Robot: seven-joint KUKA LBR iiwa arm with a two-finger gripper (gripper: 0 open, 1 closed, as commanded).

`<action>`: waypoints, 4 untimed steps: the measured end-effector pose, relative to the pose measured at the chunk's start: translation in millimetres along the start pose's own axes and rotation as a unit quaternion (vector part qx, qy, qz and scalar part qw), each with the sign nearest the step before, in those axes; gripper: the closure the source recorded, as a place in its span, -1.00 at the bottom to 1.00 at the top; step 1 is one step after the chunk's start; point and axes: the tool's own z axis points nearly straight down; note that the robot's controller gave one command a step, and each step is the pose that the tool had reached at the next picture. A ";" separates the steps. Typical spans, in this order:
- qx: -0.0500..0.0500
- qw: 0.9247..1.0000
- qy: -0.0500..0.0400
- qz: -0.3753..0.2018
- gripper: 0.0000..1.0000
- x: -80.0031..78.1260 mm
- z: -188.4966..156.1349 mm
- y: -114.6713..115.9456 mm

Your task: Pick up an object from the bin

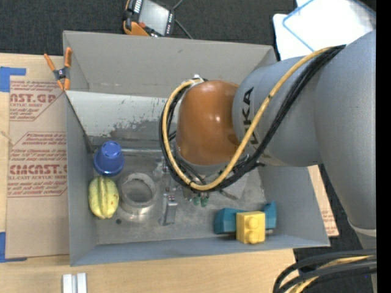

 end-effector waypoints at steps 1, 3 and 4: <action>0.000 1.000 0.000 0.000 -1.00 0.0 0.0 0.0; -0.002 0.999 -0.004 0.048 1.00 8.7 86.1 32.5; -0.002 0.999 -0.004 0.048 1.00 8.7 86.1 32.4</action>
Offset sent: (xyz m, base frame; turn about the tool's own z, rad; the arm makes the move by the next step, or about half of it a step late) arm 0.0044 0.0203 -0.0793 0.0635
